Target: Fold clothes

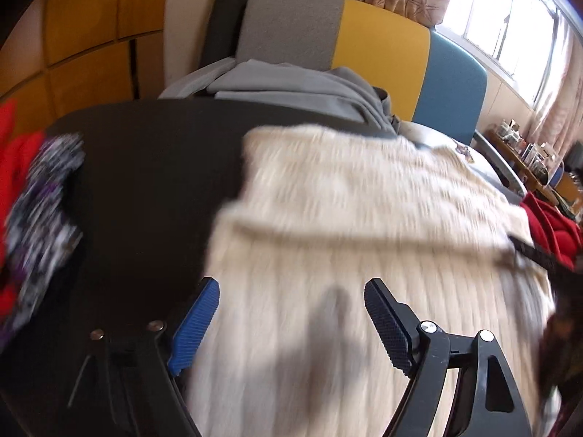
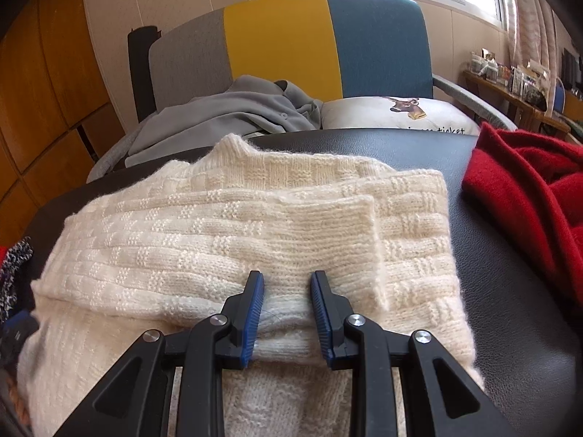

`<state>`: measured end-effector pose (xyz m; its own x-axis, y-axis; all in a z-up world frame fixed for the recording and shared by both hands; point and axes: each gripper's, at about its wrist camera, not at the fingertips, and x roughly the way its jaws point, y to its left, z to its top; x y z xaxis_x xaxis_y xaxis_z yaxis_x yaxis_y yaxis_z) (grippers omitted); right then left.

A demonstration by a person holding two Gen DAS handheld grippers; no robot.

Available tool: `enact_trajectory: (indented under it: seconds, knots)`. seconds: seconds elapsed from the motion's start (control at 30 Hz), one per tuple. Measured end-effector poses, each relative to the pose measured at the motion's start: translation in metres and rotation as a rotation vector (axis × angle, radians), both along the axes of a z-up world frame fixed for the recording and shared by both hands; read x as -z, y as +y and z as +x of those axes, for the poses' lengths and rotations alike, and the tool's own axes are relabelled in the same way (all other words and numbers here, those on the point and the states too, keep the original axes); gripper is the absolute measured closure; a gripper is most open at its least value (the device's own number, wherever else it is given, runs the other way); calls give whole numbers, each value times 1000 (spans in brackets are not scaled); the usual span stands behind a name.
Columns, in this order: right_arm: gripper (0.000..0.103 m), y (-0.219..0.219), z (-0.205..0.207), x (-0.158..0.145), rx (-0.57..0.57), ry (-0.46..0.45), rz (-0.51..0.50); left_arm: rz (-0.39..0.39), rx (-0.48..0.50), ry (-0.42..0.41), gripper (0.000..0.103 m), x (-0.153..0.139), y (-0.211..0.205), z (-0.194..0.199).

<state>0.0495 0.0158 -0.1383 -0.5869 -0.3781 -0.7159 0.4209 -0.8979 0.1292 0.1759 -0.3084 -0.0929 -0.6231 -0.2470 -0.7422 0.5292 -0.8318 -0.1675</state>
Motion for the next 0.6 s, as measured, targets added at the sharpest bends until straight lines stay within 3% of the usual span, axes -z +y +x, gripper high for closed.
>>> enact_trajectory:
  seconds: [0.23,0.4,0.6]
  knots:
    - [75,-4,24,-12,-28,37,81,13,-67,-29,20,4,7,68]
    - [75,31,67,-34,-101,25,-33,76,-73,-10,19,10,9,107]
    - [73,135,128,-34,-109,-71,-208,127,-11,41,11,13,26,140]
